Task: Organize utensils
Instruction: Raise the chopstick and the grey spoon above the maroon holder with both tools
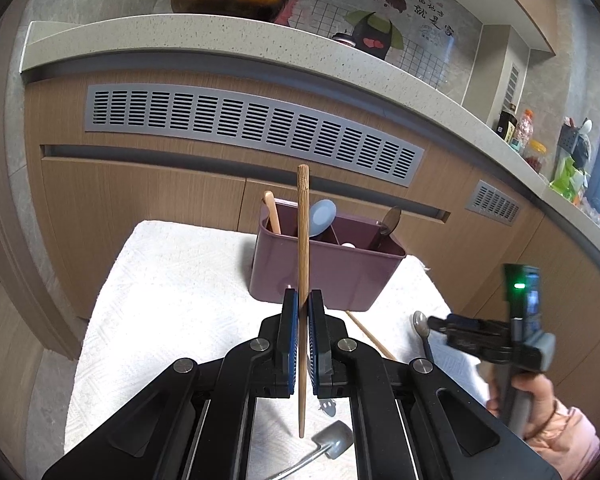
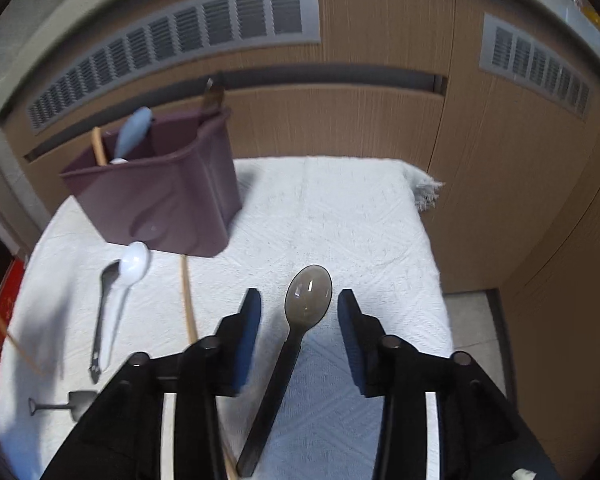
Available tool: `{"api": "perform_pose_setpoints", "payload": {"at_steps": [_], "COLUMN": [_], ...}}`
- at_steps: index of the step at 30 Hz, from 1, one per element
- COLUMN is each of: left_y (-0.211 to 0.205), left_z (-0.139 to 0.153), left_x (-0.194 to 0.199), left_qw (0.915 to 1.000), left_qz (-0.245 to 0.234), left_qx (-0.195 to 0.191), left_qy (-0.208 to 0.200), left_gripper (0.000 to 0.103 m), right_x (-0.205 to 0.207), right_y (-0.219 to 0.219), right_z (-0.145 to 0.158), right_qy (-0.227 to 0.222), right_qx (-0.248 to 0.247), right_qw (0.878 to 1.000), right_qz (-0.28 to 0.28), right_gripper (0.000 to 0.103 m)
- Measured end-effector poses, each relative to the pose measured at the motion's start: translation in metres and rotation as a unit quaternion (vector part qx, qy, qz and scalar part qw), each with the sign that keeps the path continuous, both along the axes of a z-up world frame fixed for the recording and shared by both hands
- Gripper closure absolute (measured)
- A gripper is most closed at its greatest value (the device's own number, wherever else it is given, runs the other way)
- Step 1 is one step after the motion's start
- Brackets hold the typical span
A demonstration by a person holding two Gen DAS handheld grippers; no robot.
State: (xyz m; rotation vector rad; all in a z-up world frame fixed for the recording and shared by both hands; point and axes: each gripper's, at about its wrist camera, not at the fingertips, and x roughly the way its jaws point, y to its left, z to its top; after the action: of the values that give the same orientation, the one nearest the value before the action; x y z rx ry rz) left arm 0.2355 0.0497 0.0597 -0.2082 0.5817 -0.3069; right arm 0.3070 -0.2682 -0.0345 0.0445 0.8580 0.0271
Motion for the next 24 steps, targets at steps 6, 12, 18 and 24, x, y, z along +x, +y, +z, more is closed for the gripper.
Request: {"api": "perform_pose_setpoints", "payload": {"at_steps": [6,12,18,24], "left_y": [0.005,0.009,0.004,-0.001], "left_z": [-0.003,-0.005,0.001,0.011], "left_x": [0.002,0.001,-0.005,-0.012], "left_qw": [1.0000,0.9999,0.9999,0.9999], "left_qz": [0.004,0.010,0.003,-0.001], "left_qx": [0.000,-0.008,-0.011,-0.009], "left_qy": [0.003,0.006,0.000,-0.012], "left_gripper": [0.098,0.098,0.098,0.098], "right_x": [0.030,0.011,-0.043,-0.074], "right_y": [0.008,0.013,0.023,0.040], "right_z": [-0.031,-0.014,0.058,0.097], "right_qy": [0.053,0.025,-0.074,-0.125], "right_qx": [0.002,-0.006,0.011,0.004], "right_qw": [0.998,1.000,0.996,0.989], "right_qz": [-0.039,-0.003,0.039,0.079], "right_gripper": [0.054,0.075,0.075,0.075]}}
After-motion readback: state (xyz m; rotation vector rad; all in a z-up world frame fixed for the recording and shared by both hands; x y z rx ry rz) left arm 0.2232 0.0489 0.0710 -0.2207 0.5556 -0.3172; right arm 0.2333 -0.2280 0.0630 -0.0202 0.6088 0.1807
